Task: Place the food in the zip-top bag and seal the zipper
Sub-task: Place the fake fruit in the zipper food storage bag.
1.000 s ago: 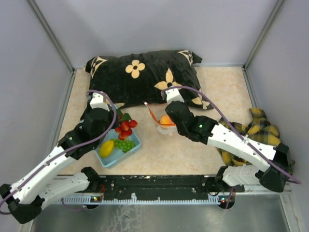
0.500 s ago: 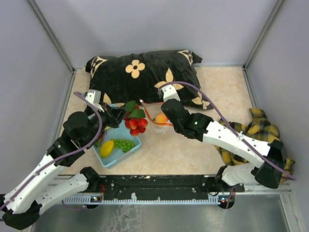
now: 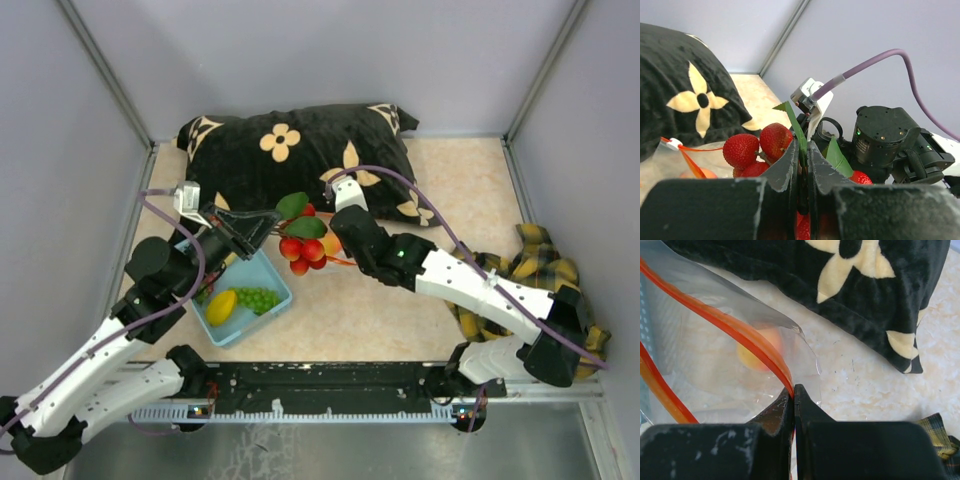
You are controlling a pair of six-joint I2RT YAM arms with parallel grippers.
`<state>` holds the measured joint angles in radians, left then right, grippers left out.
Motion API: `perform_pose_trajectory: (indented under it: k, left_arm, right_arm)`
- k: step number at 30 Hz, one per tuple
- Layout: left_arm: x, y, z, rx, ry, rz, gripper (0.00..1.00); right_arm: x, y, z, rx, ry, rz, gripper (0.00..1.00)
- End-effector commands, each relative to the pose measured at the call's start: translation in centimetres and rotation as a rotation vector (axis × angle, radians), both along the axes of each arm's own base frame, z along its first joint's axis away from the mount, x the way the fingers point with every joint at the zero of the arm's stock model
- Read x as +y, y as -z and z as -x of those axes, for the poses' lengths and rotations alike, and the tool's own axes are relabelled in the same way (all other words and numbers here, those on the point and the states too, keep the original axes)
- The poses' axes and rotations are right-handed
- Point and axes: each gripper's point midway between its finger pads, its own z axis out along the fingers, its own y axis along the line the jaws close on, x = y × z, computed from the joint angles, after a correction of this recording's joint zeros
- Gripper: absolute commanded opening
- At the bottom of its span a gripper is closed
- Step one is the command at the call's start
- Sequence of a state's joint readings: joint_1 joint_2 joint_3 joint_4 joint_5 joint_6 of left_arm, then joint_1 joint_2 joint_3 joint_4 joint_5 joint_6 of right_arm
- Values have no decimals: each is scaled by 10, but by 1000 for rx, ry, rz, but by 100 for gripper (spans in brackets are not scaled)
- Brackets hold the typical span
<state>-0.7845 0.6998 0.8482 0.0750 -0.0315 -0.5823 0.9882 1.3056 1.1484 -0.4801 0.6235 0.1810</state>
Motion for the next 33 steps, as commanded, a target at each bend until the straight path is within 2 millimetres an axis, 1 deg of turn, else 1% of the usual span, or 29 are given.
perform_pose_trajectory:
  k: [1, 4, 8, 12, 20, 25, 29, 33]
  left_arm:
    - [-5, -22, 3, -52, 39, 147, 0]
    - [-11, -13, 0, -33, 50, 158, 0]
    - [-14, 12, -11, 18, 22, 126, 0]
    - [-9, 39, -19, 71, -32, 94, 0]
    - [-1, 80, -32, 146, -122, 13, 0]
    - [0, 98, -41, 179, -164, -27, 0]
    - [-1, 101, -46, 181, -178, -26, 0]
    - [-6, 110, -52, 199, -188, -54, 0]
  right_arm:
    - [19, -24, 0, -20, -21, -117, 0]
    - [24, -26, 2, -14, -37, -145, 0]
    - [26, -29, 4, -12, -49, -166, 0]
    - [24, -32, 3, -11, -47, -184, 0]
    - [28, -41, 5, -1, -82, -253, 0]
    - [29, -43, 6, 19, -107, -307, 0]
    - [35, -41, 8, 40, -137, -315, 0]
    - [40, -43, 10, 49, -158, -331, 0]
